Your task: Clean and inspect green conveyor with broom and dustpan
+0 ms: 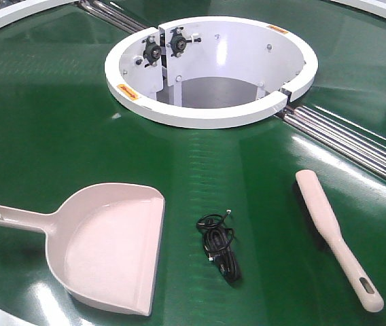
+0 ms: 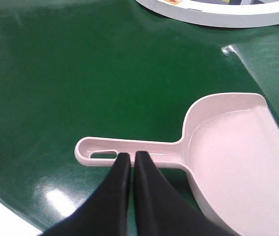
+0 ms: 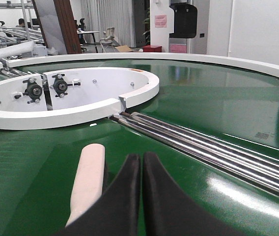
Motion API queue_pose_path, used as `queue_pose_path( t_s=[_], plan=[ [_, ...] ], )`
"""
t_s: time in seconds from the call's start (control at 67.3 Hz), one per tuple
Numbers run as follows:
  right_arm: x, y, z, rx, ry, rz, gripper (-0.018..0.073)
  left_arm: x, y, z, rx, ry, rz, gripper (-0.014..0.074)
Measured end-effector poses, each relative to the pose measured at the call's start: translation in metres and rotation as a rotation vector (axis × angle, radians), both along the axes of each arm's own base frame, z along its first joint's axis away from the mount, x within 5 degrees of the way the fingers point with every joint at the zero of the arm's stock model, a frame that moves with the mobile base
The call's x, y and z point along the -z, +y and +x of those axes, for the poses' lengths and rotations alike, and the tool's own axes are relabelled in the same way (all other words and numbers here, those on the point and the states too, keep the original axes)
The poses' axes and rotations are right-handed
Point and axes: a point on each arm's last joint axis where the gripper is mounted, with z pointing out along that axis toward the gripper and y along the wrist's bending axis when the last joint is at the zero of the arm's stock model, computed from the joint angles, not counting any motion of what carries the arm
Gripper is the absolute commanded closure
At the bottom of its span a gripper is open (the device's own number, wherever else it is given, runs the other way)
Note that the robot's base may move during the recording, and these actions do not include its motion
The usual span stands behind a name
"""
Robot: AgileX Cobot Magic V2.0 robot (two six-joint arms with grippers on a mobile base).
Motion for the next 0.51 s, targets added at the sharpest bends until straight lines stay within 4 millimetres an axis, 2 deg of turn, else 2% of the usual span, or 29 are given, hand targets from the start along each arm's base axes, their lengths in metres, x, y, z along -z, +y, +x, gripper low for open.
queue_pose_path(
  t_s=[0.282, 0.431, 0.505],
  plan=[
    [0.0000, 0.0000, 0.0000, 0.000, 0.000, 0.000, 0.0569, 0.0001, -0.0002, -0.0001, 0.000, 0.001, -0.003, 0.0570],
    [0.0000, 0.0000, 0.0000, 0.000, 0.000, 0.000, 0.0569, 0.0002, -0.0002, -0.0002, 0.000, 0.003, -0.004, 0.0467],
    [0.0000, 0.0000, 0.0000, 0.000, 0.000, 0.000, 0.0569, 0.0007, -0.0001, -0.0005, 0.000, 0.010, -0.003, 0.0373]
  ],
)
